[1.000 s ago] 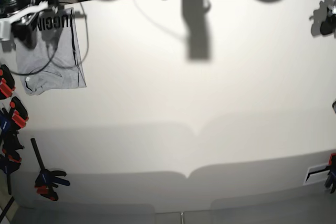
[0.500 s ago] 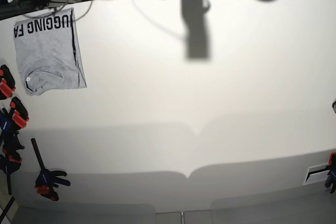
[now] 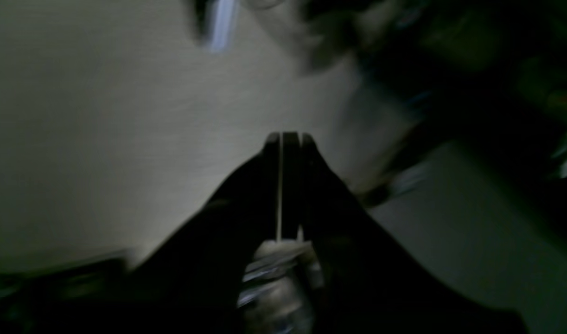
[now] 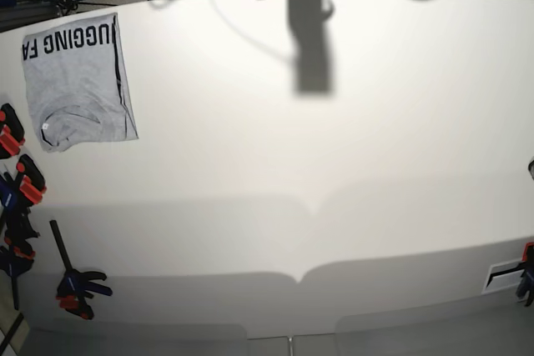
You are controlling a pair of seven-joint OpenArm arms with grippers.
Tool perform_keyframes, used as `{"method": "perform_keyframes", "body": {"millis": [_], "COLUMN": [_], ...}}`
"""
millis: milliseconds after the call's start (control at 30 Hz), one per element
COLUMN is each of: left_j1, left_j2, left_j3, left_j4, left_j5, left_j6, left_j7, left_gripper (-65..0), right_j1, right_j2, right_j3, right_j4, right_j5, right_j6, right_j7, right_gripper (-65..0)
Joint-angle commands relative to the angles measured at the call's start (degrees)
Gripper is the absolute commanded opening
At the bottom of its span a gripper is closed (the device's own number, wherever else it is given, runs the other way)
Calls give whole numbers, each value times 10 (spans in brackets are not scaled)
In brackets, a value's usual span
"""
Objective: Fold the T-shirt properly
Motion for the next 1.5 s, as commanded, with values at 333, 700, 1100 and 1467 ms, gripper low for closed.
{"method": "perform_keyframes", "body": {"millis": [333, 700, 1100, 1467], "left_j1": [-103, -238, -322, -395], "left_j2": [-9, 71, 134, 146], "left_j3": [187, 191, 191, 191], "left_j4": [-127, -177, -178, -265], "left_j5": [271, 298, 345, 400], "left_j6": [-3, -3, -3, 179], "left_j7": [-197, -228, -230, -262], "left_gripper": [-650, -650, -650, -650], "right_j1": [160, 272, 365, 406], "right_j2": [12, -108, -211, -350], "right_j3": [-331, -459, -393, -269], "right_j4": [-152, -132, -132, -189], "right_j5": [-166, -376, -304, -233], "right_j6": [4, -83, -283, -283], "right_j7": [13, 96, 72, 73], "right_gripper": [-650, -650, -650, -650]}}
